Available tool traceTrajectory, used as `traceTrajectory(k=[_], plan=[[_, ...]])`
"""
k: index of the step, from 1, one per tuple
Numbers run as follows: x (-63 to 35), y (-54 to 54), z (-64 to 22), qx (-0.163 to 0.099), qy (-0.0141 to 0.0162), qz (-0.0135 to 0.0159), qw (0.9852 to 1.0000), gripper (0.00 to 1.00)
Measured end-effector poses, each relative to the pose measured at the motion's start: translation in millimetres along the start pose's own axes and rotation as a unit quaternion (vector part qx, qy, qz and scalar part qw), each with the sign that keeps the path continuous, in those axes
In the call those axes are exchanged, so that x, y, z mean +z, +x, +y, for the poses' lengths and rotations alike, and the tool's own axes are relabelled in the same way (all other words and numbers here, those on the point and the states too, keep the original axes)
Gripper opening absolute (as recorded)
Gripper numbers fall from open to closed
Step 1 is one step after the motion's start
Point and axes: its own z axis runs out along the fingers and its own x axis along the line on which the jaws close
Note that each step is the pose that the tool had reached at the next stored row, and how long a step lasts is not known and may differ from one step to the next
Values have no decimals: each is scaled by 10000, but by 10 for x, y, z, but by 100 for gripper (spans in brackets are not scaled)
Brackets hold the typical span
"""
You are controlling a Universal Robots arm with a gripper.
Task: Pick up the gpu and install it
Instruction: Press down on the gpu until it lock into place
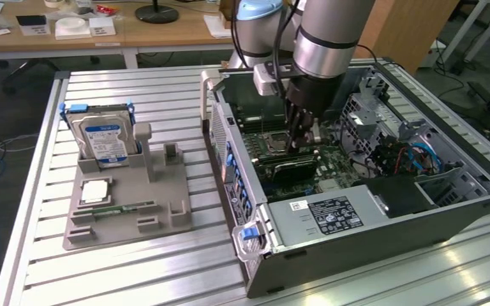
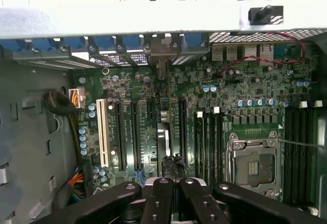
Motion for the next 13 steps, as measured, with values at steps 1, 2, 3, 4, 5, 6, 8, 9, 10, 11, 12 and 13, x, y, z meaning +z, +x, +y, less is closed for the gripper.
traceTrajectory(k=[1, 2, 3, 4, 5, 6, 8, 9, 10, 11, 12, 13], plan=[[7, 0, 0, 0, 0, 0, 10000, 11], [23, 1, 0, 0, 0, 0, 10000, 11], [41, 1, -1, -1, 0, 0, 10000, 11], [59, 2, -2, -1, 0, 0, 10000, 11], [79, 2, -2, 0, 0, 0, 10000, 11], [87, 3, -2, 0, 0, 0, 10000, 11], [87, 3, -2, 0, -1, 0, 10000, 11], [87, 3, -2, 0, -1, 0, 10000, 11], [88, 2, -2, 0, -1, 1, 10000, 11], [100, -2, -3, -1, 0, -2, 10000, 11], [114, -4, -3, -1, 0, -1, 10000, 11], [124, -4, -2, -2, 0, -1, 10000, 11]])
